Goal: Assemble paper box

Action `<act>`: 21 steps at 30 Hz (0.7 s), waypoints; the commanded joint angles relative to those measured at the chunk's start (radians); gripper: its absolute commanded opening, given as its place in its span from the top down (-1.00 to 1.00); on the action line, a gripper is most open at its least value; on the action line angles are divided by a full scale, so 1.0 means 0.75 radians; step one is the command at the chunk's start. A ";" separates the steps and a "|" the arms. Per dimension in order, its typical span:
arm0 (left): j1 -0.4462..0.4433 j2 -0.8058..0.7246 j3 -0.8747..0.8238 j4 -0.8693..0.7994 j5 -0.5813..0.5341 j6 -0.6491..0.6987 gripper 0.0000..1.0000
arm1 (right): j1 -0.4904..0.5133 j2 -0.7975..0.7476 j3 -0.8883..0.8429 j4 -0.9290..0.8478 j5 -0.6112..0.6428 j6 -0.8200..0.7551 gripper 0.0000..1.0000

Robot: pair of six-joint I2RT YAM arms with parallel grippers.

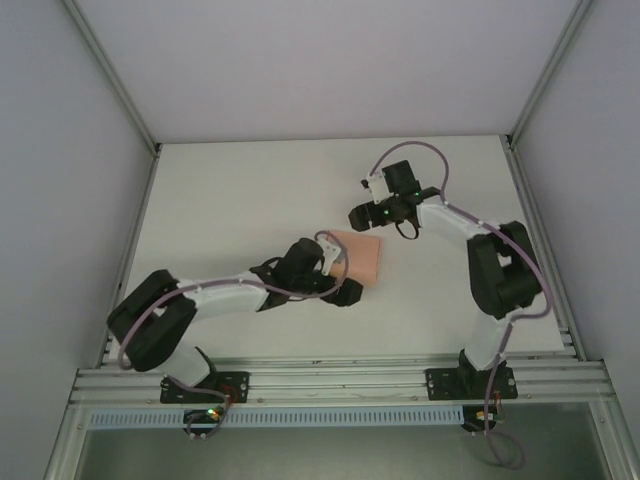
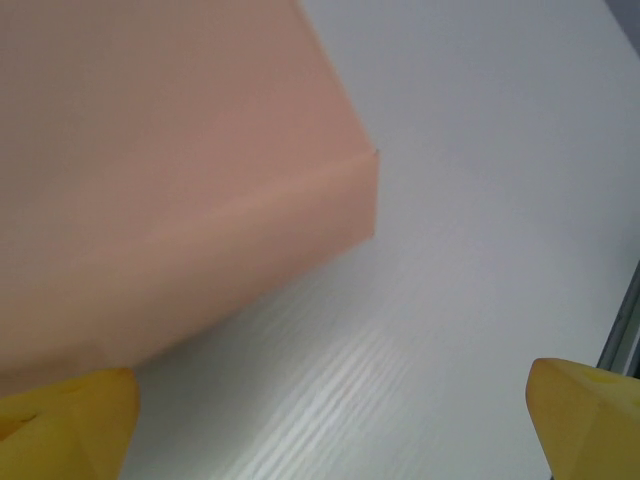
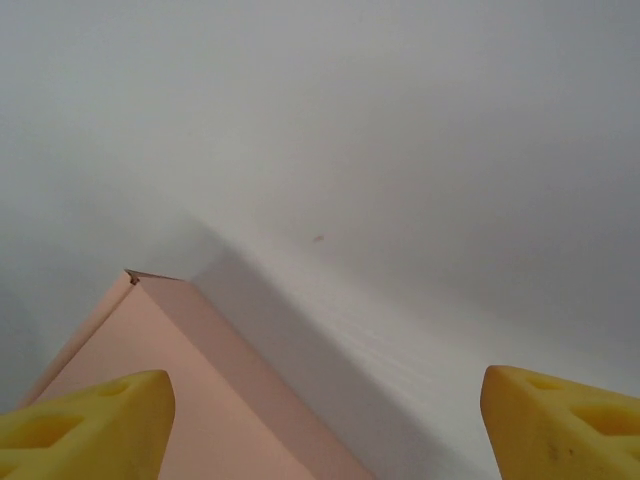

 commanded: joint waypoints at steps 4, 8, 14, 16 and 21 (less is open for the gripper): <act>-0.002 0.146 0.113 0.071 0.055 0.029 -1.00 | 0.002 0.184 0.130 -0.176 -0.201 0.081 -0.52; 0.003 0.195 0.138 0.084 0.053 0.050 -1.00 | 0.011 0.276 0.164 -0.246 -0.270 0.083 -0.36; 0.007 0.263 0.163 0.133 -0.016 0.140 -1.00 | 0.044 0.334 0.135 -0.345 -0.346 0.090 -0.15; 0.007 0.280 0.161 0.158 -0.053 0.178 -1.00 | 0.047 0.337 0.113 -0.369 -0.372 0.097 -0.10; -0.016 0.297 0.091 0.271 -0.164 0.280 -1.00 | 0.057 0.339 0.051 -0.392 -0.401 0.097 0.01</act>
